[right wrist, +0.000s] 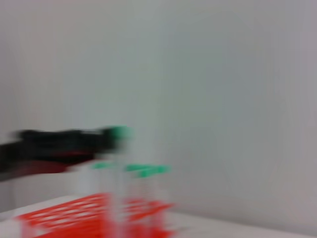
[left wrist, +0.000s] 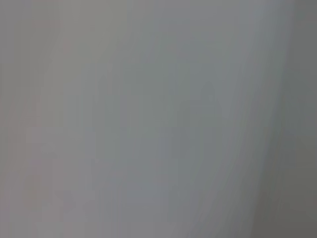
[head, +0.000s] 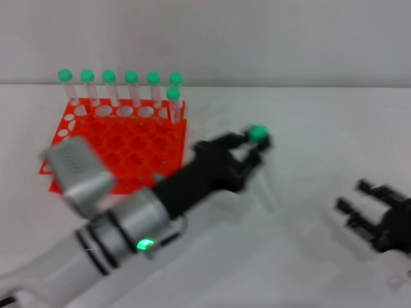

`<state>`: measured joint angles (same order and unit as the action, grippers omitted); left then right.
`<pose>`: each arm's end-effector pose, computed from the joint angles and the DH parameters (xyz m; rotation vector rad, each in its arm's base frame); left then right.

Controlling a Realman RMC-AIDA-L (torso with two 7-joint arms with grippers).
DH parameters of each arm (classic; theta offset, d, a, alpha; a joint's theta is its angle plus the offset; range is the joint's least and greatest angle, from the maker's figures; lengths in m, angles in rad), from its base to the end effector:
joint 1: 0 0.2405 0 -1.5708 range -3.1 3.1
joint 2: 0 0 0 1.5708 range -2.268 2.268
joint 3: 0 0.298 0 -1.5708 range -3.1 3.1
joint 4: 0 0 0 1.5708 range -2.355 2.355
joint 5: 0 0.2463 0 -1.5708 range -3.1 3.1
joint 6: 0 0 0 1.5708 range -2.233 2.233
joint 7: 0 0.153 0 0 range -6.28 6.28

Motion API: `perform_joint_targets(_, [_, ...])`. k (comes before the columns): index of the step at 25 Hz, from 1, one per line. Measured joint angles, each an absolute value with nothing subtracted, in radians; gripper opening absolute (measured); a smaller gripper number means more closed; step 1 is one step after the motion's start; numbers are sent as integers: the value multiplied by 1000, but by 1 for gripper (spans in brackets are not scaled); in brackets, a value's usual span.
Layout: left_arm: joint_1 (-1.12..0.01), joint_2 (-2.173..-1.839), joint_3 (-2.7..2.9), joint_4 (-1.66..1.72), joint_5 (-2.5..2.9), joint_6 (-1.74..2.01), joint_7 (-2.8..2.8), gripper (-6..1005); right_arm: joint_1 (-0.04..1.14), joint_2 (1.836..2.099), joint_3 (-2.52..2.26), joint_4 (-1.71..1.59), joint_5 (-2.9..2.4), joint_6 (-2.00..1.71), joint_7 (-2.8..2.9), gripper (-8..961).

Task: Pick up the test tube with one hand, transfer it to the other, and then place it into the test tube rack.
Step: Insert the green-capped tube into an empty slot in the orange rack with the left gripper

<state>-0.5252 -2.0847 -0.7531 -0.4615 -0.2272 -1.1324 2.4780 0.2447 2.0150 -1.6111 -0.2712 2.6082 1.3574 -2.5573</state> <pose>-0.2174 0.3574 -0.1597 -2.3171 -0.5969 -1.2541 0.3837 0.2973 -0.0640 -2.1403 0.4790 0.8963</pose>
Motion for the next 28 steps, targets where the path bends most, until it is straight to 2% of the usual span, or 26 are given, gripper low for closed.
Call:
perform_joint_targets(6, [-421,-2084,-960,-354,-225,-1284,2512,289,231,2013,-1342,-193,2609,1362,-2564,603])
perform_joint_targets(14, [-404,-2083,-1160,-276,-229,-1328,2615,300,230,2013,-1157,-166,2609,1379,-2678,861])
perform_joint_targets(28, [-601,-2080,-1243,-255,-253,-1039,2655,318,256,2016,-1118,-167,2609,1382,-2716,857])
